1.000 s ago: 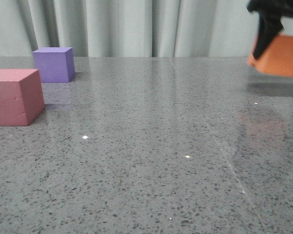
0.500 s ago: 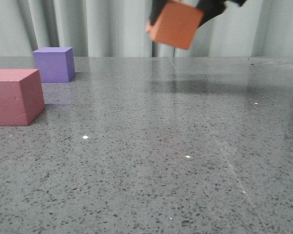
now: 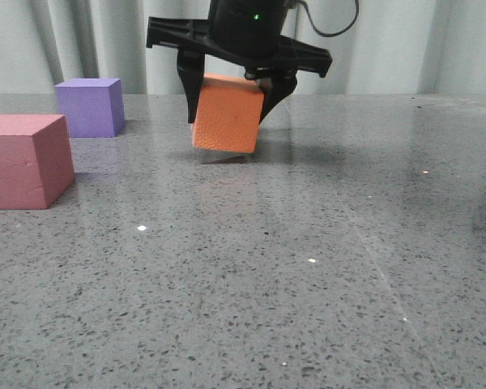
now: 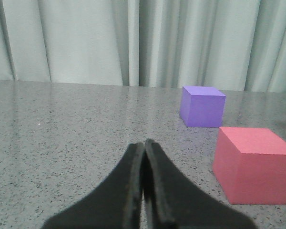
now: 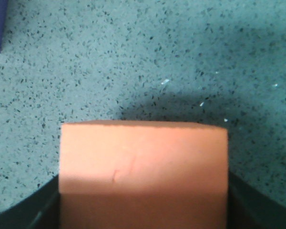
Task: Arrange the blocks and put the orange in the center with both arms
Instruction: 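Carry the orange cube with the right gripper to the table center, then open the right gripper and lift it off the orange cube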
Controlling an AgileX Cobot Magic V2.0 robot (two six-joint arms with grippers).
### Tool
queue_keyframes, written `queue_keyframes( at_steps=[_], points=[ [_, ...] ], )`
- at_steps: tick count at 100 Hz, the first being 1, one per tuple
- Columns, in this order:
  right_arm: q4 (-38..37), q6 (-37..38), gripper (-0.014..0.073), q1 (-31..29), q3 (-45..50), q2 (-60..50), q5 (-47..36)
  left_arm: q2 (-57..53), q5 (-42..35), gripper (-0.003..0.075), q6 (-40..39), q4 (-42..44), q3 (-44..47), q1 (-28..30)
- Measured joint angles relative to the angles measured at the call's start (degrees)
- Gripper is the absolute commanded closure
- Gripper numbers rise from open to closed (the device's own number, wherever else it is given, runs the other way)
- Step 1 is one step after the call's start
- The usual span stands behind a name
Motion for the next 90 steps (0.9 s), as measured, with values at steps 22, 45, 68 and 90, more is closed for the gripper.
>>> queue_keyframes(
  at_steps=[22,45,68,90],
  points=[
    [-0.3,0.1,0.0331,0.0,-0.4,1.3,1.0,0.0,0.0,0.073,0.0,0.0,0.0,0.0],
    [0.5,0.2,-0.0066,0.0,-0.4,1.7,1.1,0.0,0.0,0.073,0.0,0.0,0.0,0.0],
    [1.0,0.2,-0.0047,0.0,-1.4,2.2,1.2,0.0,0.0,0.073,0.0,0.0,0.0,0.0],
    [1.0,-1.5,-0.0047,0.0,-6.4,1.1,2.9,0.0,0.0,0.073,0.0,0.0,0.0,0.0]
  ],
)
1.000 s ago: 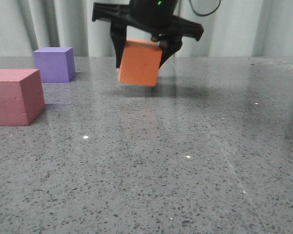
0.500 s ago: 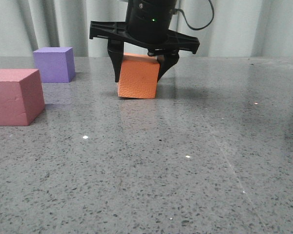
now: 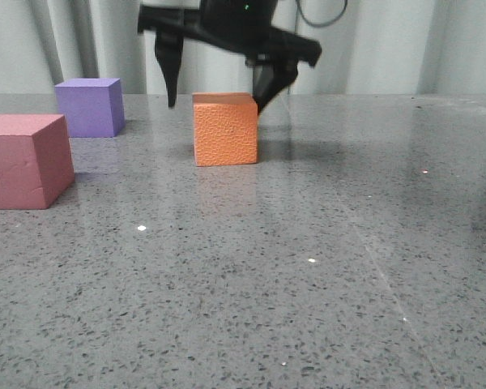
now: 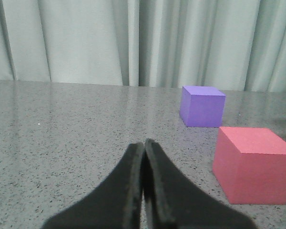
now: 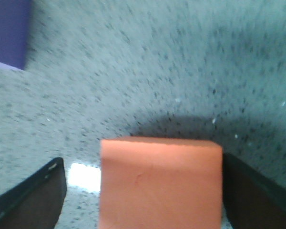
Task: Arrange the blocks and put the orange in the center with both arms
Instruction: 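Open the right gripper and lift it off the orange cube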
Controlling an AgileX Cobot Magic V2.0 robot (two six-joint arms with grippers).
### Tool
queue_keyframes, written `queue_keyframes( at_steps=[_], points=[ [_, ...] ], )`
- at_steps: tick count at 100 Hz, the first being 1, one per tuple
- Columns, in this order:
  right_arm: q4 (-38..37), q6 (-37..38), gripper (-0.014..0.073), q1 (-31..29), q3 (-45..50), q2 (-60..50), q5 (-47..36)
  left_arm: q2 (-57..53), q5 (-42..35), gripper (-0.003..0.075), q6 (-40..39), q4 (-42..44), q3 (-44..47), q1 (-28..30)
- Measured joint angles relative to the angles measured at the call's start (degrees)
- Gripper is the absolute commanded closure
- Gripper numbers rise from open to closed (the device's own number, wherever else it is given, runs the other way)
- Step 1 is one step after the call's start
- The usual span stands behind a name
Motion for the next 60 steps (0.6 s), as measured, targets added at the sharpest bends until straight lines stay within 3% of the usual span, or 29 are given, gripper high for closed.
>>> queue_keyframes(
  at_steps=[17,44,60],
  points=[
    [-2.8,-3.2,-0.0045,0.0,-3.1,-3.1,1.5,0.0,0.0,0.073,0.0,0.0,0.0,0.0],
    [-17.7,-6.1,-0.0038,0.0,-3.2,-10.5,8.6,0.0,0.0,0.073,0.0,0.0,0.0,0.0],
    [-21.1,-8.5,-0.0038,-0.2,1.9,-17.7,9.1,0.0,0.0,0.073,0.0,0.0,0.0,0.0]
  ],
)
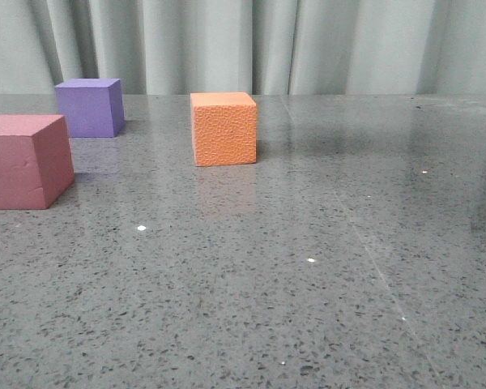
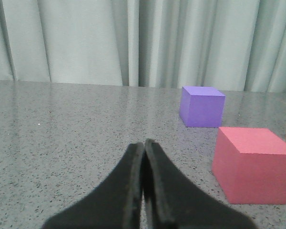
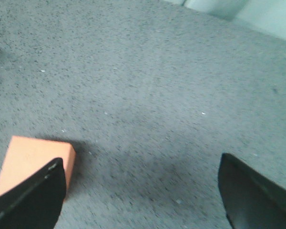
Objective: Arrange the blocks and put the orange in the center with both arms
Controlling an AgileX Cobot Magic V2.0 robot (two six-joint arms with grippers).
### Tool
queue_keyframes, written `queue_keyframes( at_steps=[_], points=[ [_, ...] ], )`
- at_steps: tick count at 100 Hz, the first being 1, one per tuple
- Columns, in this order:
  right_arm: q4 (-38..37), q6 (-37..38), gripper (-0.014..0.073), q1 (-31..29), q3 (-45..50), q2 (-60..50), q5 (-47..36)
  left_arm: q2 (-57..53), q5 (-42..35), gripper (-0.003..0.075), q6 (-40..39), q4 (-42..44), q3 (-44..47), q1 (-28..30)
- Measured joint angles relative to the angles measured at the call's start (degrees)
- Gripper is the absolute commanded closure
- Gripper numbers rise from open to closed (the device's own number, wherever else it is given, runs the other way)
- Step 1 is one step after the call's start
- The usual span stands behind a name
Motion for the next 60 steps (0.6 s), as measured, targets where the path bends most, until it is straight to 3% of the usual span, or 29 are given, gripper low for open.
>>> queue_keyframes(
  at_steps=[31,60],
  points=[
    [0.0,1.5,-0.0033,-6.0,25.7,-18.5,-7.4,0.0,0.0,0.073,0.0,0.0,0.0,0.0],
    [-0.3,3.7,0.0085,-16.4,49.6,-35.4,-12.0,0.0,0.0,0.073,0.0,0.0,0.0,0.0]
  ],
)
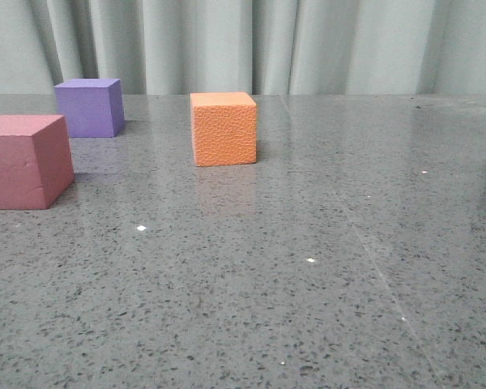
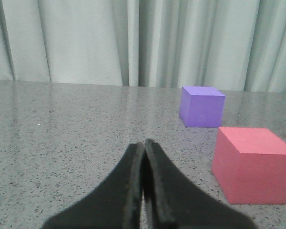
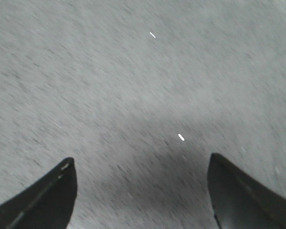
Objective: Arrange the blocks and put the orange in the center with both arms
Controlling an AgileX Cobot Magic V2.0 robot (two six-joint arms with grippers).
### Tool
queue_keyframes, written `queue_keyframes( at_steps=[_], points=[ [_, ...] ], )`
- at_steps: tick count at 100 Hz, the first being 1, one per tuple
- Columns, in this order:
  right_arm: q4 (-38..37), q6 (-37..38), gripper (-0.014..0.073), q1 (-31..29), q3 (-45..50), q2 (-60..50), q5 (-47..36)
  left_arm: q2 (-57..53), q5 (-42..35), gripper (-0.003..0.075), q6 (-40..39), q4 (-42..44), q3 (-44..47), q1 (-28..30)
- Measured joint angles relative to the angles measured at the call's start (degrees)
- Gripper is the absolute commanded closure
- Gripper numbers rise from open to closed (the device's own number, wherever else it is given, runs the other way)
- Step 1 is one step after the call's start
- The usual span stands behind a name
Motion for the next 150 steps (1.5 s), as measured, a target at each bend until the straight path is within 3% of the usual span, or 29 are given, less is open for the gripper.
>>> queue_keyframes(
  at_steps=[20,50,77,150],
  points=[
    [0.0,0.2,0.0223,-2.8,10.2,-12.2,-0.4,0.0,0.0,0.073,0.0,0.0,0.0,0.0],
    [0.0,0.7,0.0664,-2.8,18.8,-31.1,-0.4,0.0,0.0,0.073,0.0,0.0,0.0,0.0],
    [0.0,0.7,0.0661,-2.8,19.8,-39.4,0.9,0.0,0.0,0.073,0.0,0.0,0.0,0.0],
    [0.0,0.8,0.0661,-2.9,22.7,-40.2,-1.1,0.0,0.0,0.073,0.0,0.0,0.0,0.0]
  ],
)
